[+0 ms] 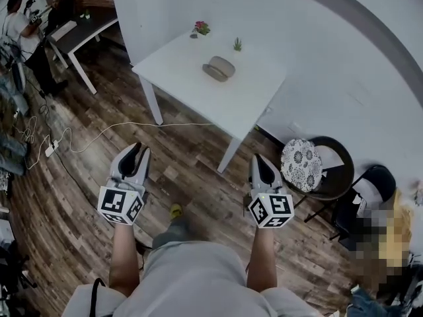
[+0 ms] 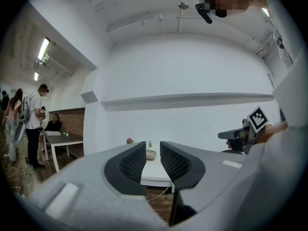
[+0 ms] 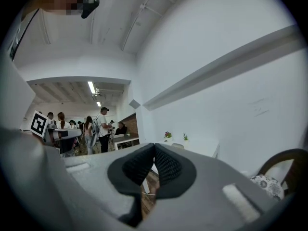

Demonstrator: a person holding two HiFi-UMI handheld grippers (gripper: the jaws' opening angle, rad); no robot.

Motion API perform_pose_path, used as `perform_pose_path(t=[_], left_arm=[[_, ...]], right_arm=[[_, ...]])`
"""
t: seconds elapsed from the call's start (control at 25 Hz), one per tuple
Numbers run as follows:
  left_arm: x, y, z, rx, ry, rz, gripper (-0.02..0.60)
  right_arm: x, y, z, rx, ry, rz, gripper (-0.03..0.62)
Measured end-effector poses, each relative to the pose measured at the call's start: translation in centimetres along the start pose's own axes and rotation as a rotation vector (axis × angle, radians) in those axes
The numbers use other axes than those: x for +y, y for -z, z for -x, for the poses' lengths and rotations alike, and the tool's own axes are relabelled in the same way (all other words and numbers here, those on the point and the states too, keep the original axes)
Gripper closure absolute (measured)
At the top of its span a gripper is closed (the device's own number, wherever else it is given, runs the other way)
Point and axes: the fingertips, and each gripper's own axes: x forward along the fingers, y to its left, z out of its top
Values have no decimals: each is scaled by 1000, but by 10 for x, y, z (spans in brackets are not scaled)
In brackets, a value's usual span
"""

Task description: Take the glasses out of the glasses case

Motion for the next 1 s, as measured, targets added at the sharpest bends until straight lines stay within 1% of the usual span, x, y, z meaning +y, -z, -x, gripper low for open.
perform_pose_path(t=[0.28,0.48,0.76,0.88,1.0], left_arm=[[69,2,-51,-3,45,13,494],[108,-1,-78,-23,79,18,494],[126,-1,-102,-40,130,28,493],[129,3,-115,-32,149,20,494],[135,9,-125,-24,157,29,494]], right_arm=[[21,-7,-74,-7,41,2,591],[38,-13,-114,-26,61,13,591],[42,-18,-135,-39,103,25,591],[38,-17,-144,-38,116,27,591],[35,-12,-153,-33,127,22,591]])
